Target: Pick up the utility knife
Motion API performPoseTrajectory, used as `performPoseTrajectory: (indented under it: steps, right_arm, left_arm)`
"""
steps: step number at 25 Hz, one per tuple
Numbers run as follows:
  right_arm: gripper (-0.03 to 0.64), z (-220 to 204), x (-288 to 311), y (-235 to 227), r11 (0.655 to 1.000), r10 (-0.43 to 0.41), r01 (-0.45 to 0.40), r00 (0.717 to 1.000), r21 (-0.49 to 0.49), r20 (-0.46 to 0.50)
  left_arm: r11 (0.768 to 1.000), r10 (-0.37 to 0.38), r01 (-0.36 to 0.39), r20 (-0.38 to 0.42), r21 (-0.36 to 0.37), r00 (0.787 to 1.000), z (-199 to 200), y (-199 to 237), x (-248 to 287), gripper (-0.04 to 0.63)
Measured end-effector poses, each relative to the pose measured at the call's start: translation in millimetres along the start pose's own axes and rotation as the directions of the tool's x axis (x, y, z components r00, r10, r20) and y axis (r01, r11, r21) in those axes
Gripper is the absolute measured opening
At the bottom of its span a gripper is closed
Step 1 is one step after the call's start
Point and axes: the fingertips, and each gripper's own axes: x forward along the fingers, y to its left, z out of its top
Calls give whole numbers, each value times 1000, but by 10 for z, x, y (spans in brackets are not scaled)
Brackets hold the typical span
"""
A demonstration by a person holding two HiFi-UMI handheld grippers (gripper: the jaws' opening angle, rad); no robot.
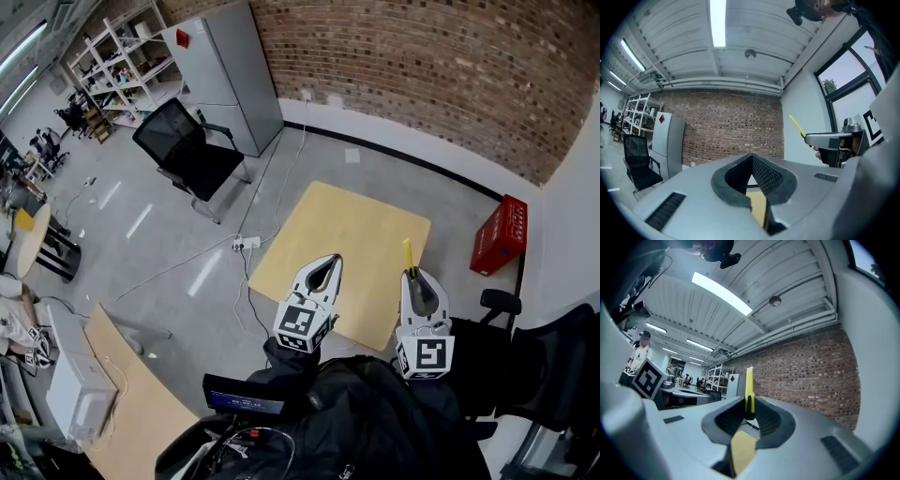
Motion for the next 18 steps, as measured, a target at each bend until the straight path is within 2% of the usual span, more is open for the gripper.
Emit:
performPoseTrajectory:
  steps: [18]
  right_arm:
    - [69,41,55,-30,1000,-6,6,1000,-6,25]
  left_arm:
    - [1000,-14,14,14,-8,1000,39,13,79,0]
